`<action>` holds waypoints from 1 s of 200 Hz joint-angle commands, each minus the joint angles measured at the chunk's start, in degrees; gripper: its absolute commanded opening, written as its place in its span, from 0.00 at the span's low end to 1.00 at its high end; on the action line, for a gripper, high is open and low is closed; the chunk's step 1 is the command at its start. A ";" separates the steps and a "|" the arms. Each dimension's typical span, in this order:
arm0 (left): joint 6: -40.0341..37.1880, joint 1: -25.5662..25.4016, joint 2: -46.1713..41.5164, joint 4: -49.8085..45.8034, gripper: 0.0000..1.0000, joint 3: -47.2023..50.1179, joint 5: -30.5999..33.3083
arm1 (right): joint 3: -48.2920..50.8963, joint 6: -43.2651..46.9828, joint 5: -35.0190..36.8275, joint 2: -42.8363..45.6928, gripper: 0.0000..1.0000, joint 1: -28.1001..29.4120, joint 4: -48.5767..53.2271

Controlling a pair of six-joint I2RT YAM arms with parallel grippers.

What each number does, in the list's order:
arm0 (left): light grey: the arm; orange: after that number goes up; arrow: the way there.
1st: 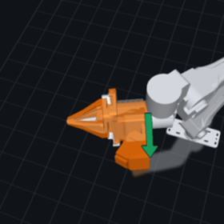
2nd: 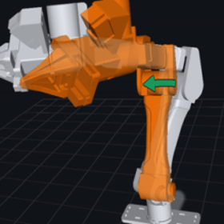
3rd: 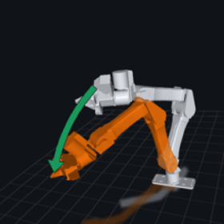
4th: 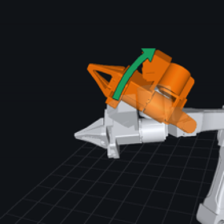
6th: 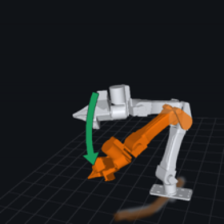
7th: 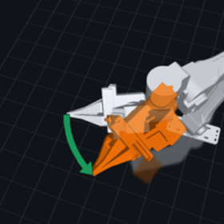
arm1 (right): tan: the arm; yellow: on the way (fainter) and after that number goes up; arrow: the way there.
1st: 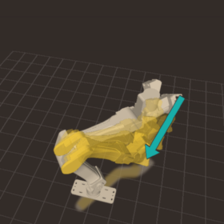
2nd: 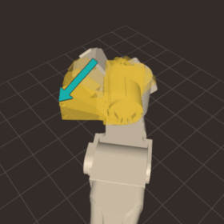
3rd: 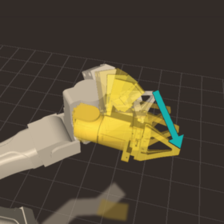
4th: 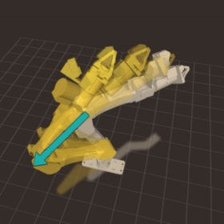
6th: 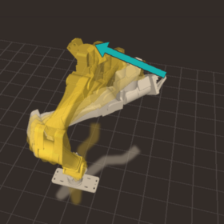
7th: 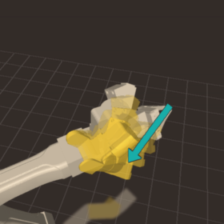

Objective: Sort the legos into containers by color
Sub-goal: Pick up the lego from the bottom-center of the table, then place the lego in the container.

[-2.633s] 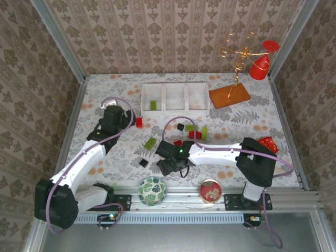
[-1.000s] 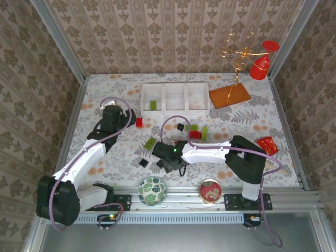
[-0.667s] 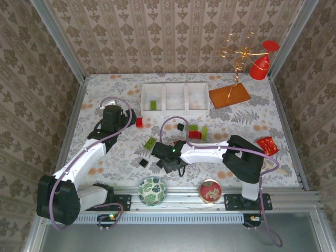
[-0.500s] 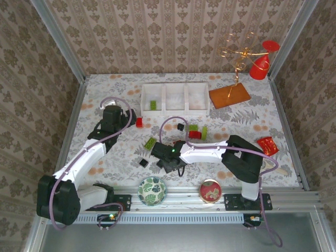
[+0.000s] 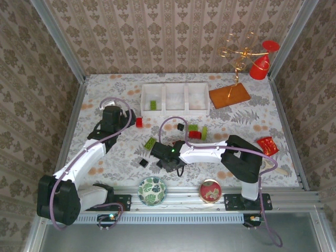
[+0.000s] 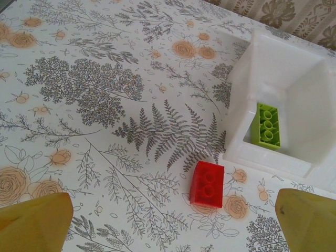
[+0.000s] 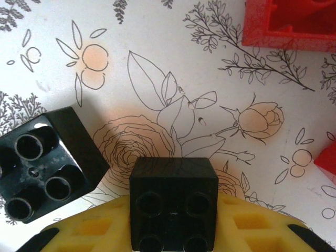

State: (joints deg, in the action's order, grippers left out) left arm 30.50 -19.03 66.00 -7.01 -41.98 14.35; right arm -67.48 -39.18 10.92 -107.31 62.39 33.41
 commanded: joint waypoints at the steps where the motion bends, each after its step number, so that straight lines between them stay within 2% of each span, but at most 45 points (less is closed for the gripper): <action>1: 1.27 0.29 -0.01 0.44 1.00 0.40 -0.28 | 0.07 -0.11 1.21 1.28 0.33 -0.67 1.22; 43: 0.96 0.31 -0.25 0.07 1.00 0.13 -0.06 | 0.25 0.57 2.46 4.43 0.27 -1.70 1.31; 77: 0.74 0.32 -0.47 -0.20 1.00 0.05 0.01 | -0.09 1.84 3.44 8.26 0.27 -3.27 1.06; 120: -0.15 0.39 -1.30 -0.86 1.00 0.14 0.13 | -3.52 6.96 3.91 11.30 0.27 -10.79 -0.59; 163: -1.50 0.31 -3.21 -3.03 1.00 0.38 -0.72 | -13.95 12.77 4.61 4.77 0.27 -19.14 -1.40; 200: -2.60 0.12 -5.73 -5.40 1.00 1.69 -1.77 | -24.96 16.60 4.24 -3.91 0.27 -23.70 -1.57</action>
State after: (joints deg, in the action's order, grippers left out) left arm 29.76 -19.03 62.50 -9.37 -41.85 13.72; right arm -86.80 -26.76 14.11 -105.67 40.69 31.57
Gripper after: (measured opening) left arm 0.999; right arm 0.325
